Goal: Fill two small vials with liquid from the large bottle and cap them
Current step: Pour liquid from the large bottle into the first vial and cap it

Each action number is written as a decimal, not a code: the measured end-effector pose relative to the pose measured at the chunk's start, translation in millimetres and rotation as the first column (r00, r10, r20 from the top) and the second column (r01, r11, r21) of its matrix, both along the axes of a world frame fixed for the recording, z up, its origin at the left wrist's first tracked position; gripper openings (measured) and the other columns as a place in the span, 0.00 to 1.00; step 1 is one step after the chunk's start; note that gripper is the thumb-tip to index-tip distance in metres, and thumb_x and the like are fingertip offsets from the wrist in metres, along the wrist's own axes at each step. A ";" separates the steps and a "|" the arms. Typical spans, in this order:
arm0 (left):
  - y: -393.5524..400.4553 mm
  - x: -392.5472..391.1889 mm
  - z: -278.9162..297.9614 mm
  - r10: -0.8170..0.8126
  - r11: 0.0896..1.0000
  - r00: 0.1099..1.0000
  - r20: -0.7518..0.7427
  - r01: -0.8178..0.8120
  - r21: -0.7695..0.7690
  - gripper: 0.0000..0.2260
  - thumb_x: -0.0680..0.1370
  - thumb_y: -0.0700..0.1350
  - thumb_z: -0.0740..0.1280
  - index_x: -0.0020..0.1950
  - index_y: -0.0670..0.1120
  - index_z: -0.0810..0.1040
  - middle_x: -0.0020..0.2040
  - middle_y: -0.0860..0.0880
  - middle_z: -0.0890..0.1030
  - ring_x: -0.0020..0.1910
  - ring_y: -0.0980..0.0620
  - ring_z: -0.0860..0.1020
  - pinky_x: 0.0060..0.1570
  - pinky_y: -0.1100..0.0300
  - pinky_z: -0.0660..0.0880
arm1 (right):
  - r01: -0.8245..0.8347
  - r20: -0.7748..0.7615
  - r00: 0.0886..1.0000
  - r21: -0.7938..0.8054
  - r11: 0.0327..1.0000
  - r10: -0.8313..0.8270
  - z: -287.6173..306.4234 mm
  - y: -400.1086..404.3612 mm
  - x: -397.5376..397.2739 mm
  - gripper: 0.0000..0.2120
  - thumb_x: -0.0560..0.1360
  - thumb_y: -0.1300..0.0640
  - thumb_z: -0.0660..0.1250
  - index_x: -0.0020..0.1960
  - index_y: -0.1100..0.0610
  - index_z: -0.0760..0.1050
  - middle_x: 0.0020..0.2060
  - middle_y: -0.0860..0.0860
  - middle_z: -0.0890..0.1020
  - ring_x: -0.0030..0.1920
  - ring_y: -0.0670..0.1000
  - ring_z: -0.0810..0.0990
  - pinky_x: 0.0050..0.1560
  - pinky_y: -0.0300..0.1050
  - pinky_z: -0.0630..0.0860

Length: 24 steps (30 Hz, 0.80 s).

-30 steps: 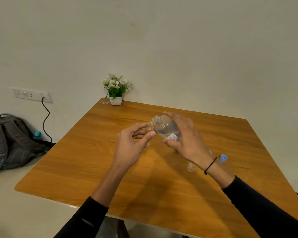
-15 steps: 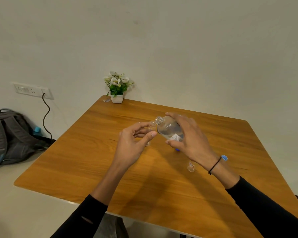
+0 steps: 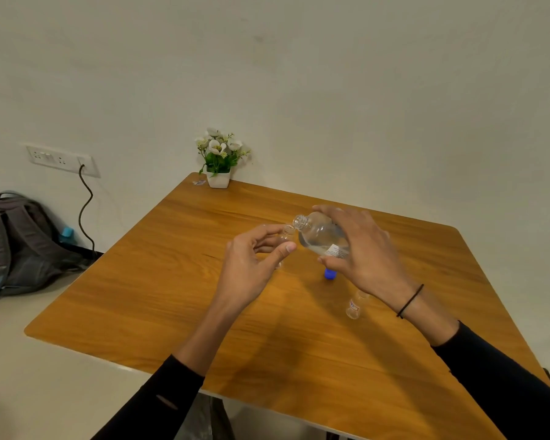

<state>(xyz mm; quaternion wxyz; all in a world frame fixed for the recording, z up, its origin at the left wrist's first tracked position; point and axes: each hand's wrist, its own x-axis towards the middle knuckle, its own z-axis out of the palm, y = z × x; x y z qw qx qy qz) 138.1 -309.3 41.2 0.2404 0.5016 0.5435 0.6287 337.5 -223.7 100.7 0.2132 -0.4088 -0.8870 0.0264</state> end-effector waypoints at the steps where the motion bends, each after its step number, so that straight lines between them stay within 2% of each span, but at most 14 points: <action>1: -0.2 0.3 -0.1 -0.002 1.000 1.000 0.000 0.002 -0.002 0.18 0.76 0.52 0.78 0.64 0.49 0.85 0.51 0.54 0.89 0.50 0.56 0.87 0.45 0.48 0.87 | 0.001 0.005 1.000 -0.002 1.000 -0.001 0.6 0.2 0.7 0.41 0.70 0.47 0.80 0.78 0.37 0.63 0.66 0.42 0.75 0.65 0.48 0.70 0.54 0.54 0.73; 5: -0.1 0.3 0.2 -0.009 1.000 1.000 -0.005 0.009 -0.002 0.17 0.76 0.52 0.77 0.63 0.51 0.85 0.53 0.55 0.89 0.52 0.57 0.87 0.49 0.47 0.87 | 0.007 0.024 1.000 0.006 1.000 -0.007 1.9 2.2 0.9 0.41 0.70 0.47 0.79 0.78 0.37 0.63 0.68 0.43 0.75 0.67 0.49 0.70 0.53 0.53 0.71; 10: 0.1 0.6 1.5 -0.020 1.000 1.000 0.003 0.020 -0.004 0.16 0.74 0.55 0.77 0.61 0.56 0.85 0.52 0.55 0.89 0.52 0.57 0.87 0.48 0.45 0.87 | 0.018 0.053 0.998 0.019 1.000 -0.019 5.1 3.2 -0.6 0.41 0.70 0.46 0.80 0.78 0.37 0.63 0.66 0.43 0.76 0.65 0.49 0.71 0.53 0.53 0.72; 14: 1.1 0.1 -0.2 -0.021 1.000 1.000 0.015 0.021 -0.007 0.18 0.75 0.55 0.76 0.63 0.53 0.85 0.52 0.54 0.89 0.52 0.56 0.87 0.50 0.43 0.87 | 0.019 0.064 0.998 0.014 1.000 -0.020 6.8 2.4 -0.9 0.42 0.70 0.46 0.80 0.78 0.37 0.63 0.64 0.43 0.76 0.64 0.49 0.71 0.54 0.56 0.75; 18: 1.3 0.3 -0.7 -0.028 0.999 0.999 0.034 0.028 -0.024 0.16 0.75 0.54 0.77 0.62 0.55 0.84 0.51 0.53 0.89 0.51 0.56 0.87 0.46 0.45 0.87 | 0.019 0.087 0.996 0.027 0.999 -0.022 9.1 3.1 0.1 0.42 0.70 0.46 0.79 0.78 0.36 0.63 0.63 0.42 0.75 0.62 0.48 0.71 0.52 0.54 0.73; 24: 5.4 0.7 0.1 -0.020 0.999 0.999 0.041 0.022 -0.029 0.17 0.77 0.50 0.77 0.65 0.49 0.85 0.52 0.51 0.89 0.51 0.55 0.87 0.43 0.46 0.88 | 0.025 0.098 0.995 0.050 0.998 -0.030 14.5 4.8 0.2 0.41 0.69 0.47 0.79 0.77 0.37 0.64 0.60 0.42 0.75 0.59 0.48 0.71 0.48 0.53 0.74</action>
